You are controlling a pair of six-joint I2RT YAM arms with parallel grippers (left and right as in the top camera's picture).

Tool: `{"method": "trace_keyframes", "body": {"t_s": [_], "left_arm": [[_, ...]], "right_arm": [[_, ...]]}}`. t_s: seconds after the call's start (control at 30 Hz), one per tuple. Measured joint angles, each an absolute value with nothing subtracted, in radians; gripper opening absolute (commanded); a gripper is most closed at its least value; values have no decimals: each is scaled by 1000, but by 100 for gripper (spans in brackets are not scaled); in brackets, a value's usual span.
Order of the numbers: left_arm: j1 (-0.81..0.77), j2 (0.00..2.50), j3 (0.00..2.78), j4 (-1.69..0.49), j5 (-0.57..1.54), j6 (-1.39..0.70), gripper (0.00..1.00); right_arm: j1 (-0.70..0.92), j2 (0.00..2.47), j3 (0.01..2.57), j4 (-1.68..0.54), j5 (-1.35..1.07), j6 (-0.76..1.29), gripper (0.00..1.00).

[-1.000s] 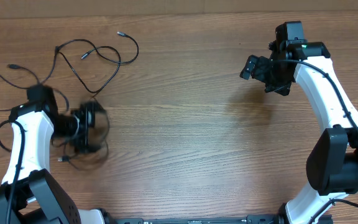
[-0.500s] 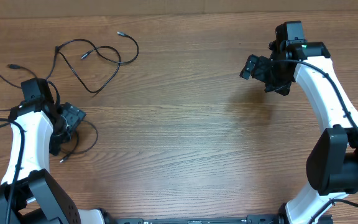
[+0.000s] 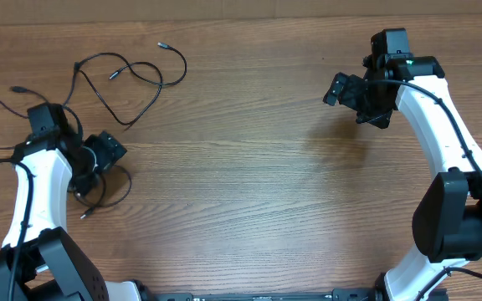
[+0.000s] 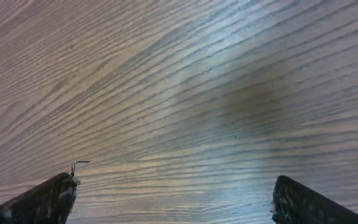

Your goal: Untangle cables

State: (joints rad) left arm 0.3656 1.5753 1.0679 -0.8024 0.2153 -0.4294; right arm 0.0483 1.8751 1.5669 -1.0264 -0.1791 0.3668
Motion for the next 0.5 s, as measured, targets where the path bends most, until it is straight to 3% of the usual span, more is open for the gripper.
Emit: {"method": "trace_keyframes", "body": {"t_s": [0.03,0.07,0.2,0.5], "left_arm": [[358,1575,1068,-791,249,-404,15],[346,1575,1068,-782,274,-384,4],[286,1575,1068,-772,268,-368,4],[271,1575,1068,-682,-51,-524,4]], "right_arm": [[48,1875,1567,-1023,-179,367,100],[48,1875,1567,-1020,-179,367,100],[48,1875,1567,-1021,-179,377,100],[48,1875,1567,-1021,-179,389,100]]}}
